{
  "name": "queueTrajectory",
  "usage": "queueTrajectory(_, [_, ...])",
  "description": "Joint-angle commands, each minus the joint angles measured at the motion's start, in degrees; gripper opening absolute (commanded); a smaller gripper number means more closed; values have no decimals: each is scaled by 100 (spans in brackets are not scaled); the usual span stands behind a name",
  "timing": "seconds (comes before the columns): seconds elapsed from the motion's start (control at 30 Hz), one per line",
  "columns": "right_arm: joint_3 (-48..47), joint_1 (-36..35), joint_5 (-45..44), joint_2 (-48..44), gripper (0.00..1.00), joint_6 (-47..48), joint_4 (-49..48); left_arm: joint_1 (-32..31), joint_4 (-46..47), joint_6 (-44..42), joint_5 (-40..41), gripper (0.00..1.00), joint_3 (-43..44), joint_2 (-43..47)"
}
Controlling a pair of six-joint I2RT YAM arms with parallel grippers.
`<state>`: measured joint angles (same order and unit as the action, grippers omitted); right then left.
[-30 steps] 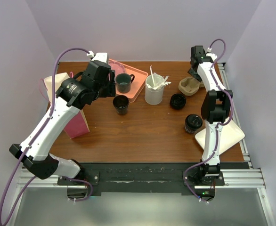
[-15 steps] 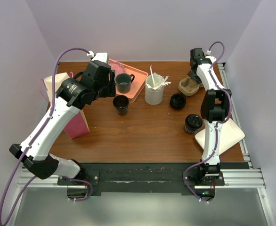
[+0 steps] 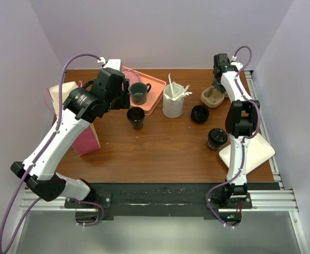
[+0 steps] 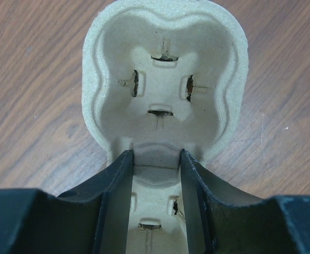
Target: Pack the takeout coffee
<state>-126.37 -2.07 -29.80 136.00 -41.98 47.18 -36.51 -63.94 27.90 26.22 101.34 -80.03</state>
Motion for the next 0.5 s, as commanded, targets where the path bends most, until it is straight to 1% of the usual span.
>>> queueTrajectory(0.0, [-397, 31, -78, -118, 27, 93, -209, -5, 110, 58, 15, 70, 114, 22])
queueTrajectory(0.3, [-477, 31, -34, -206, 27, 251, -183, -5, 163, 189, -99, 70, 17, 110])
queueTrajectory(0.47, [-503, 31, -17, -109, 27, 286, 63, 4, 163, 242, -178, 70, -35, 119])
